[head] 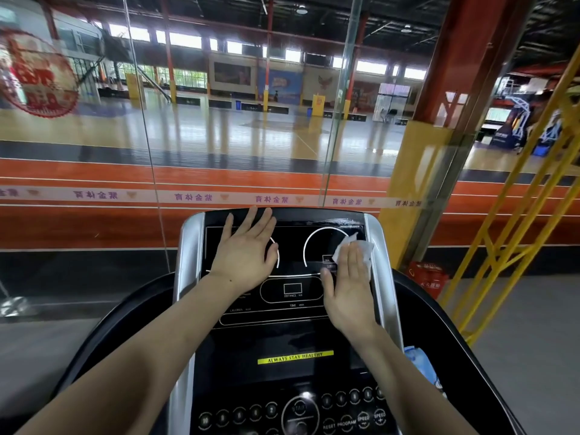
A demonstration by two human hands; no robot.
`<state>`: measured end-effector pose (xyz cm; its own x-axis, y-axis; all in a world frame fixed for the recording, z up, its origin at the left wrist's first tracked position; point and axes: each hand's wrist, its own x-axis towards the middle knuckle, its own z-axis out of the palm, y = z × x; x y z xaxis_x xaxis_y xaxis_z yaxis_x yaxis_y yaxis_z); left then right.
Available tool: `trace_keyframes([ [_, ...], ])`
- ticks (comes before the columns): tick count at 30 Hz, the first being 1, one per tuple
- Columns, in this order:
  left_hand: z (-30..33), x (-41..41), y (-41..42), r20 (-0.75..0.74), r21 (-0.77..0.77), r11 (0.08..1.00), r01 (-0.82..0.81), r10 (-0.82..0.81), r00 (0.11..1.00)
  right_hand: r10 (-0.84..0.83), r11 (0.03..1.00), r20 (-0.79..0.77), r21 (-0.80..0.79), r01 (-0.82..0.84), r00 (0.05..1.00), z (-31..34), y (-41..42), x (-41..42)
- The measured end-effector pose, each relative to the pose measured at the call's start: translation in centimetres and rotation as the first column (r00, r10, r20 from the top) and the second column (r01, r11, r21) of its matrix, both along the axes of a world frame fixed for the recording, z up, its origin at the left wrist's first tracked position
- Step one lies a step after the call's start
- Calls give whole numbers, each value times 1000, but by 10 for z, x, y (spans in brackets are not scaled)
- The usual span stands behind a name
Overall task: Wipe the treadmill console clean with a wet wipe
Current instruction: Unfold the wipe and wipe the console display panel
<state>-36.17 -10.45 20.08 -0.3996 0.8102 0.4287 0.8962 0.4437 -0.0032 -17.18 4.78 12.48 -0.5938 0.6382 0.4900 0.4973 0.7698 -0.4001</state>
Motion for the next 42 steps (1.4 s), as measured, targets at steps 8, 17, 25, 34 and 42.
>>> trace_keyframes([
  [8,-1,0,1,-9,10,1000,-7,7,1000,104,993,71,46,-108,992,26,-8,-33],
  [17,-5,-8,-4,-23,6,1000,17,-17,1000,-17,998,74,68,12,997,17,26,-2],
  [25,1,-11,-8,-9,-20,998,55,-56,998,216,966,173,108,-237,961,21,-13,-31],
  [34,-23,-21,-54,-83,42,999,-15,18,996,140,987,132,56,-148,981,17,-29,-41],
  [42,-24,-20,-52,-85,41,999,-1,4,996,97,986,106,127,-110,990,12,3,-10],
])
